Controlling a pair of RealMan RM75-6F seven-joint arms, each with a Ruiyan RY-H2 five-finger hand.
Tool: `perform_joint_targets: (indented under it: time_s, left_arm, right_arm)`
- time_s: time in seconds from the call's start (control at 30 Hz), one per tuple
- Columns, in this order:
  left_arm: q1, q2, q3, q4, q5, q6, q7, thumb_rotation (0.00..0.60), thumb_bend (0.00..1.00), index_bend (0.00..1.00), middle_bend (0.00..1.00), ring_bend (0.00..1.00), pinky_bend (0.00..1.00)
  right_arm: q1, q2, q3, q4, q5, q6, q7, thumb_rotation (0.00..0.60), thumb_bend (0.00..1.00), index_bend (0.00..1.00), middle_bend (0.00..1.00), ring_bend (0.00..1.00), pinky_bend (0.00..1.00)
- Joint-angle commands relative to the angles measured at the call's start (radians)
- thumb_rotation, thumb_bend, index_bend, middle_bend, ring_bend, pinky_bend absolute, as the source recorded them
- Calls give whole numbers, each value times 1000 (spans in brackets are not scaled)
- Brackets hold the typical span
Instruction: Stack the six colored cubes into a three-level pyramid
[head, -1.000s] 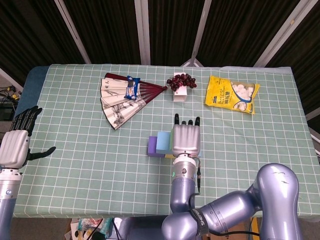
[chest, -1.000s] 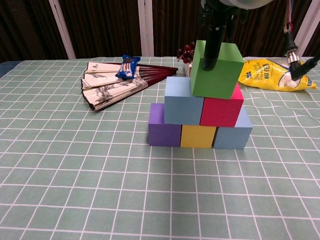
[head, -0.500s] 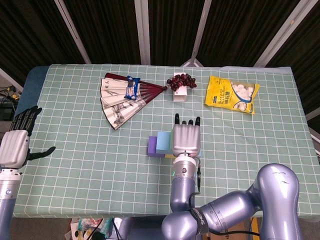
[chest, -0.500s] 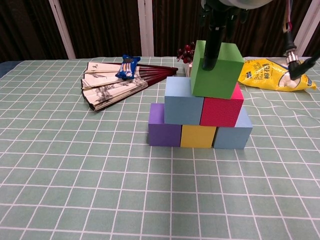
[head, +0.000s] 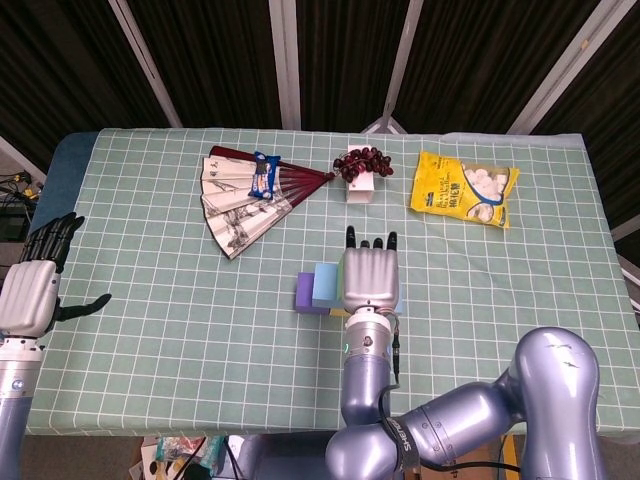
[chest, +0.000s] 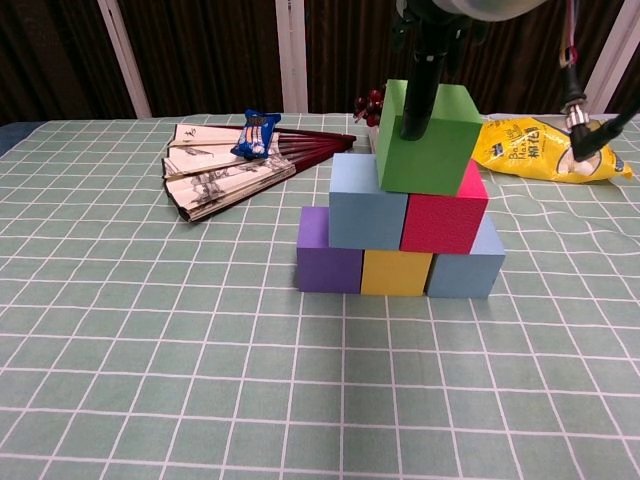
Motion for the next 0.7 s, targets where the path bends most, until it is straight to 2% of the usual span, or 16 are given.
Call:
perform_joint_targets:
  time_s: [0.03, 0.7]
  left_arm:
    - [0, 0, 0, 1, -1, 0, 1, 600, 48, 0, 14, 0, 8]
    - [0, 0, -1, 1, -1, 0, 0, 600, 47, 0, 14, 0, 9]
  right_arm:
    - [-3, 1, -1, 2, 0, -3, 0, 600, 330, 0, 427, 213, 90]
    - [-2, 4, 7, -10, 7, -1, -7, 600, 330, 0, 427, 213, 91]
